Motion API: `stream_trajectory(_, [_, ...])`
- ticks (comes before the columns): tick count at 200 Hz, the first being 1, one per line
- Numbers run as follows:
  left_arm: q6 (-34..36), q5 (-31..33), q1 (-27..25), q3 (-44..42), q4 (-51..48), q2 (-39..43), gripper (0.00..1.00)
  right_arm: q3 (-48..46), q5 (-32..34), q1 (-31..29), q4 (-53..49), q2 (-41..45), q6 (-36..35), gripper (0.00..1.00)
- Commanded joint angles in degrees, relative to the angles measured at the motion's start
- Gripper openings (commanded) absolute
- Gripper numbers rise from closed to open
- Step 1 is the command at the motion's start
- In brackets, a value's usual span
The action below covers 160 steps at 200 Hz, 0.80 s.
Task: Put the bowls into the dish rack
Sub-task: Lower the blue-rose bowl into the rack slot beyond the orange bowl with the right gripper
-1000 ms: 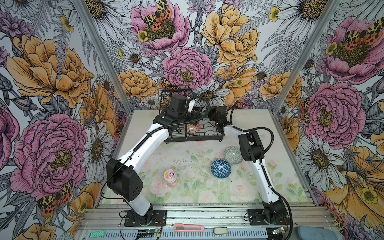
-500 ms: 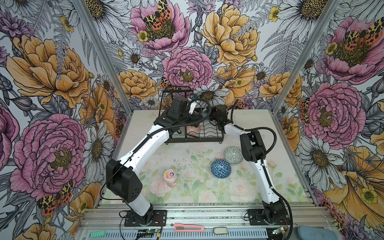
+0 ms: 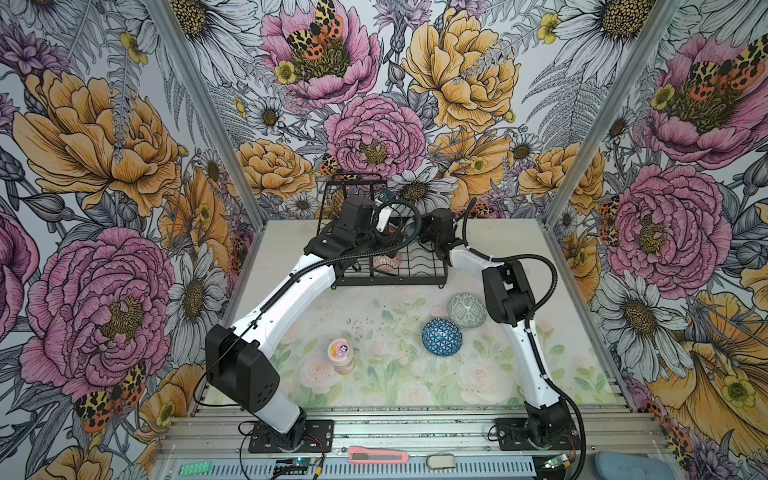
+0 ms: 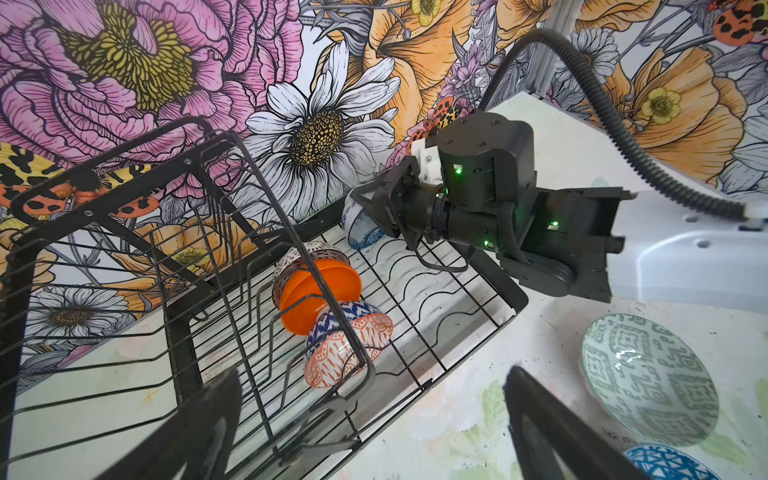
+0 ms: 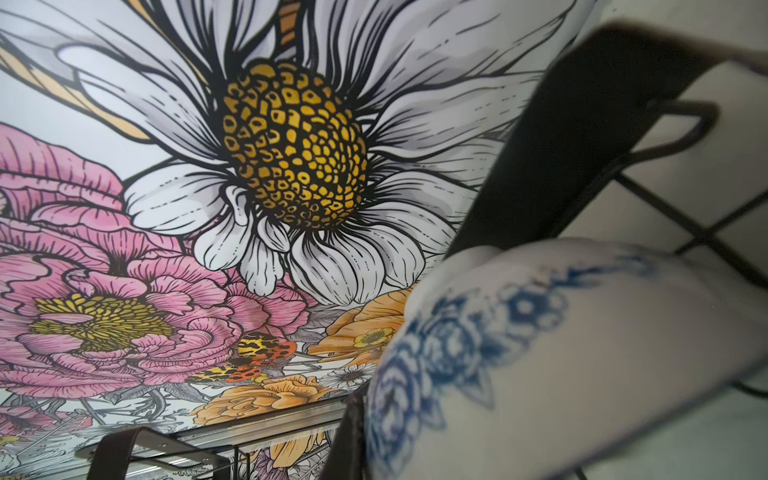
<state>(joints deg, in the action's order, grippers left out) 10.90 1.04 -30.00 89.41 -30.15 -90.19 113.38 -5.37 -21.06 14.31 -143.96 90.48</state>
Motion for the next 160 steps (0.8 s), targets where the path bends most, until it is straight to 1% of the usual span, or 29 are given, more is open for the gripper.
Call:
stream_trajectory(1, [0.0, -0.2, -0.7, -0.8, 1.4, 2.3, 0.99, -2.0, 0.4, -1.0, -3.9, 2.4, -0.2, 0.15])
stream_trajectory(51, [0.4, -0.1, -1.1, -1.2, 1.3, 2.9, 0.99, -2.5, 1.1, -1.2, -4.6, 3.4, -0.7, 0.18])
stream_trajectory(160, [1.1, 0.4, -2.3, -2.0, 0.9, 4.1, 0.99, -3.1, 1.8, -1.3, -4.4, 3.5, -0.4, 0.28])
